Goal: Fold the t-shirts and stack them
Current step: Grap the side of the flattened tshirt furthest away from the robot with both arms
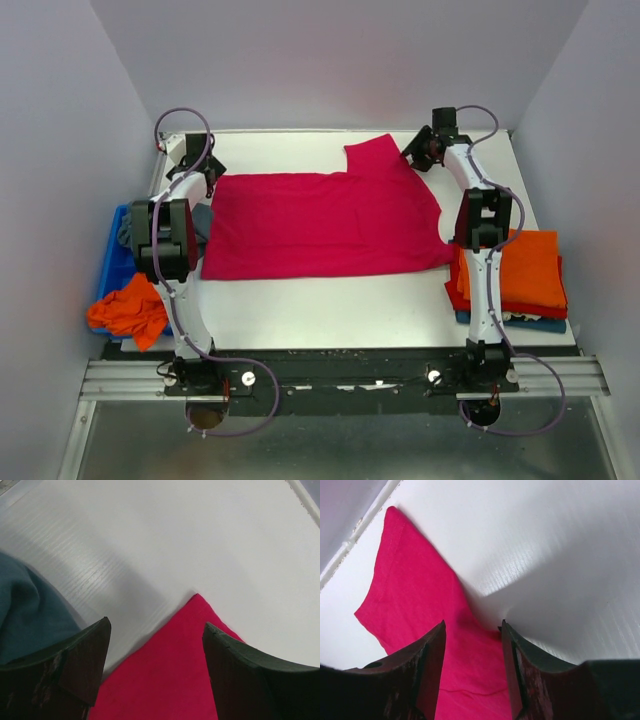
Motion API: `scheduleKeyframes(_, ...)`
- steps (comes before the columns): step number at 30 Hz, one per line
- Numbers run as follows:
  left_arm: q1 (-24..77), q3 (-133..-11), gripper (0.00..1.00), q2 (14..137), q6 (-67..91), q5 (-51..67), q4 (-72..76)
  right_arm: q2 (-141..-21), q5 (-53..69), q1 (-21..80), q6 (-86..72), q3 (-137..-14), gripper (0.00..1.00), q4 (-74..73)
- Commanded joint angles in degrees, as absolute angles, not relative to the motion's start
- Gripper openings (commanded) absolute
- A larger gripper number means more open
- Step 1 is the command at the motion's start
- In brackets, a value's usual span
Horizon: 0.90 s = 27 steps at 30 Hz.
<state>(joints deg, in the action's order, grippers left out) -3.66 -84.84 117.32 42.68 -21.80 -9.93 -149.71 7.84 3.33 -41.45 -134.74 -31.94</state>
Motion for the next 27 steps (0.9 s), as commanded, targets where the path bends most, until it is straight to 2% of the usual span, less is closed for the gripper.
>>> scheduleKeyframes(1,-4.7,-88.1,0.85,119.4,41.7,-19.8,-12.1,-152.0,12.6,3.5,-43.9,-135.8,0.56,-29.9)
scheduleKeyframes(4,-4.9,-89.1,0.85,120.3,41.6,-18.9,-12.7,-152.3,13.4,3.5,-43.9,-136.5,0.51,-30.5)
scheduleKeyframes(11,-5.4,-91.4,0.85,122.1,41.1,-17.1,-13.9,-152.1,11.1,3.3,-44.0,-136.1,0.27,-30.0)
scheduleKeyframes(14,-5.5,-92.7,0.84,123.0,40.9,-16.3,-14.7,-152.4,11.5,3.1,-44.4,-136.3,0.01,-29.4)
scheduleKeyframes(20,-5.6,-95.6,0.81,125.2,41.4,-15.6,-16.6,-149.2,8.5,2.3,-44.3,-132.3,0.01,-27.5)
scheduleKeyframes(27,-5.6,-103.7,0.79,130.2,43.2,-16.0,-23.6,-148.5,8.4,0.9,-43.0,-133.0,0.01,-27.3)
